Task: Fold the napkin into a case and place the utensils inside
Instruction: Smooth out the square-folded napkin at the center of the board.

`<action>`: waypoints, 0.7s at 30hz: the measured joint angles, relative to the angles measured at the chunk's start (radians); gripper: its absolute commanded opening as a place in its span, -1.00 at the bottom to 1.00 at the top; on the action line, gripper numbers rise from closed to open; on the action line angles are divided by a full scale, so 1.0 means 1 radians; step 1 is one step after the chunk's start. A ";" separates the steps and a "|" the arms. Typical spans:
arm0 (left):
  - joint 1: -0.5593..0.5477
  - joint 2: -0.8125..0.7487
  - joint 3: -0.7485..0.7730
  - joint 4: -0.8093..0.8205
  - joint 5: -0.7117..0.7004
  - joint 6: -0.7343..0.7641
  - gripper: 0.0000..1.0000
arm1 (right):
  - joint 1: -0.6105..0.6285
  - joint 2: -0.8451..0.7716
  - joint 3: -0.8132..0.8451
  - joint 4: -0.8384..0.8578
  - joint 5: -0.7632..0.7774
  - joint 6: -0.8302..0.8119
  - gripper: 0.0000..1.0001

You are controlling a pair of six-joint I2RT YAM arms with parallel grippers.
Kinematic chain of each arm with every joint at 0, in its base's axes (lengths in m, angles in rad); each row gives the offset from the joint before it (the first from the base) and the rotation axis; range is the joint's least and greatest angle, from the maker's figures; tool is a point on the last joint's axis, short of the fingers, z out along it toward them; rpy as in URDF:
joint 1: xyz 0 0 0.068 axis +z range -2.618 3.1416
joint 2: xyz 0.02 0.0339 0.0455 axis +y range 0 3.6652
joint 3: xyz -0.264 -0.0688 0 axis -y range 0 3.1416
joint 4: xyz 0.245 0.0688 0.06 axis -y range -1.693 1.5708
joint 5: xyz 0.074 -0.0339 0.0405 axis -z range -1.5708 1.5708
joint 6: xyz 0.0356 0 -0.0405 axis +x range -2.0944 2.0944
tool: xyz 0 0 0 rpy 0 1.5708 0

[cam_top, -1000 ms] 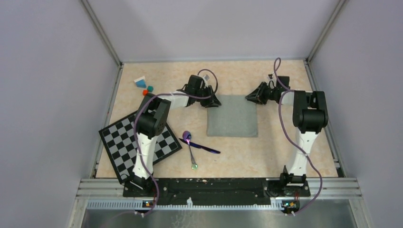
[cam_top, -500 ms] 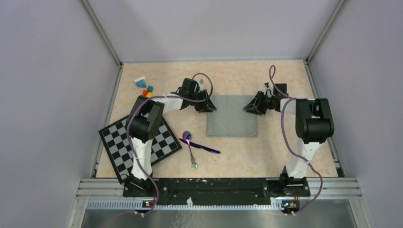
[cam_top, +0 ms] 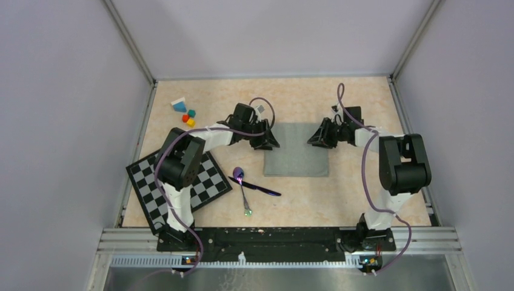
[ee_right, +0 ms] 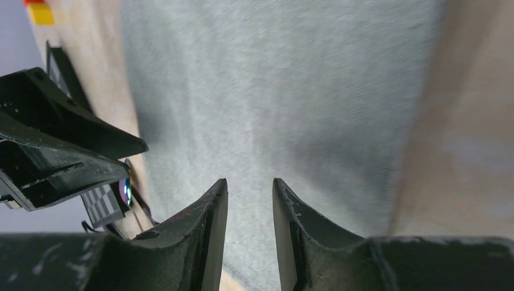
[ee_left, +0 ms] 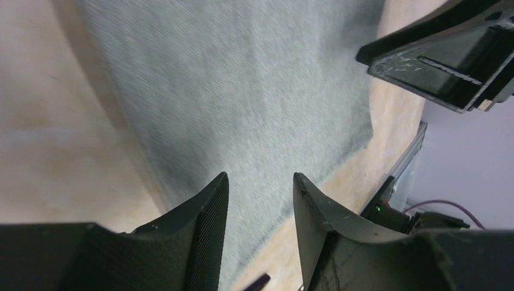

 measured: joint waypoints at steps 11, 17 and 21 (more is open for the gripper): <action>-0.056 -0.074 -0.223 0.102 0.061 -0.033 -0.05 | -0.003 -0.043 -0.167 0.079 -0.082 0.033 -0.29; -0.077 -0.107 -0.230 0.084 0.052 -0.017 0.15 | -0.027 -0.124 -0.174 -0.022 -0.023 -0.011 0.00; -0.097 -0.172 -0.233 0.037 0.047 -0.010 0.20 | -0.031 -0.251 -0.196 -0.131 0.047 -0.021 0.04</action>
